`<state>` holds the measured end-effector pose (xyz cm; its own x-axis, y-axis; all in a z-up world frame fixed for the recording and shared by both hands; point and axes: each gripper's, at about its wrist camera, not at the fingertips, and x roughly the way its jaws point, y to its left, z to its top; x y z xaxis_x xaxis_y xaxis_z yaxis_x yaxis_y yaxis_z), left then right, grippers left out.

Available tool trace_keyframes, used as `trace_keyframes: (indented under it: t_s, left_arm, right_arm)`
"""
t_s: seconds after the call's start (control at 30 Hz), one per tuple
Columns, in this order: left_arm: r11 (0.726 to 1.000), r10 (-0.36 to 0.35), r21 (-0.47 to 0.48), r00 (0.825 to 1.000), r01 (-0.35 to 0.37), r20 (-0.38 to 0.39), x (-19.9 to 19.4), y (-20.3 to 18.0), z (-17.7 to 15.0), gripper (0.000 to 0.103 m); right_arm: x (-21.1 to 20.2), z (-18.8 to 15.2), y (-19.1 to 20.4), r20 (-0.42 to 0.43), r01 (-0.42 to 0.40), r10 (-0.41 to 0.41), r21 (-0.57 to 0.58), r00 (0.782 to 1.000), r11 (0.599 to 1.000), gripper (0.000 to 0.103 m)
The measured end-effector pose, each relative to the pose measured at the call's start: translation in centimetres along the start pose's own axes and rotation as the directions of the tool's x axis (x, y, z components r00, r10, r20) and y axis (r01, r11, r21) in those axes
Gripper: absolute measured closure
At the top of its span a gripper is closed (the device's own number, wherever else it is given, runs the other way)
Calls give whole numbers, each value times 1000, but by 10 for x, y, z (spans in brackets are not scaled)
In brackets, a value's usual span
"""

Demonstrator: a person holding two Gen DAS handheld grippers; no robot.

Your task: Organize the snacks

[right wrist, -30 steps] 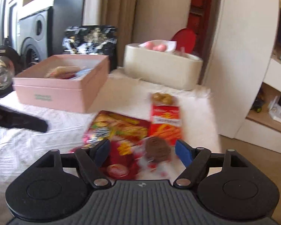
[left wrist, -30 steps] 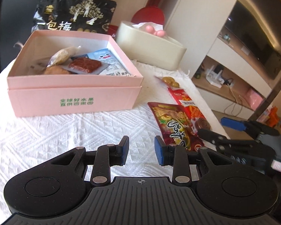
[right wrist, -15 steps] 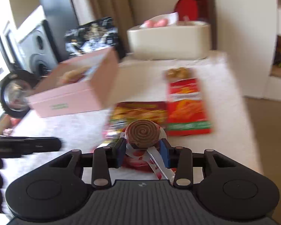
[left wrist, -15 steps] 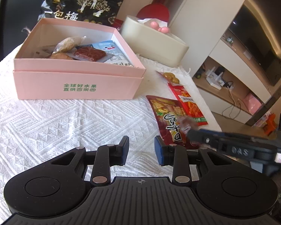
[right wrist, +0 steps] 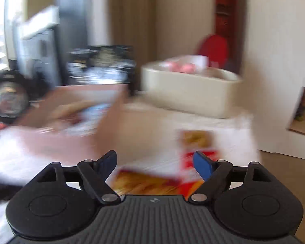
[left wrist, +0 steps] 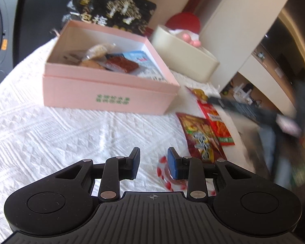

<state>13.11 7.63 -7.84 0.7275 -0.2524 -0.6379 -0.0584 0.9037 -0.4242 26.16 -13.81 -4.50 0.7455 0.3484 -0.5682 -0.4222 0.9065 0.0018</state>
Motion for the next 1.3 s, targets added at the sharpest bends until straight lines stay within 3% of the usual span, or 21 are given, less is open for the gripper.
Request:
trace_keyframes:
  t_s: [0.17,0.23,0.27,0.3,0.43,0.57,0.83,0.97,1.03,1.07,1.2,1.23,1.27,1.3]
  left_arm:
    - [998,-40,39,998,42,-57,3,-7,-8,70]
    - [997,-65,43,995,69,-81,1,-9,-11,69]
    - [995,-81,45,992,85,-97,1,-10,-13,70]
    - [994,-96,47,989,102,-114,1,-11,-15,70]
    - [987,-124,81,980,138,-158,5,-17,-22,70]
    - [984,-141,86,974,158,-176,12,-24,-26,70]
    - [992,-89,75,984,101,-151,16,-21,-22,70]
    - [997,-69,35,989,74,-131,15,-12,-17,70]
    - [997,-70,21,989,73,-131,16,-9,-15,70]
    - [998,-59,17,991,61,-124,16,-8,-14,76]
    - [999,-43,-13,995,42,-88,14,-1,-3,77]
    - [999,-38,-18,996,37,-77,13,0,1,77]
    - [999,-36,-22,997,34,-70,11,1,3,77]
    - [999,-34,-24,997,33,-65,9,1,5,77]
  right_arm:
    - [81,30,-42,-114,94,-85,73,990,993,20]
    - [103,31,-54,-175,75,-53,125,983,989,22]
    - [110,30,-57,-203,64,-33,149,979,987,34]
    - [114,29,-58,-212,63,-28,158,977,985,33]
    - [84,24,-55,-145,67,-49,122,988,990,37]
    - [22,12,-50,-68,-3,9,87,998,996,36]
    - [-65,-64,7,-94,-165,155,-107,983,981,36]
    - [-70,-88,29,-133,-174,158,-119,978,978,36]
    - [-70,-95,35,-158,-243,231,-58,960,968,34]
    - [-73,-97,40,-159,-281,271,-45,949,959,34]
    - [-80,-94,58,-154,-366,359,-19,921,930,37]
    - [-80,-93,61,-156,-373,366,-18,918,928,38]
    - [-81,-92,64,-144,-374,366,-37,920,927,49]
    - [-83,-91,64,-130,-360,350,-62,928,931,48]
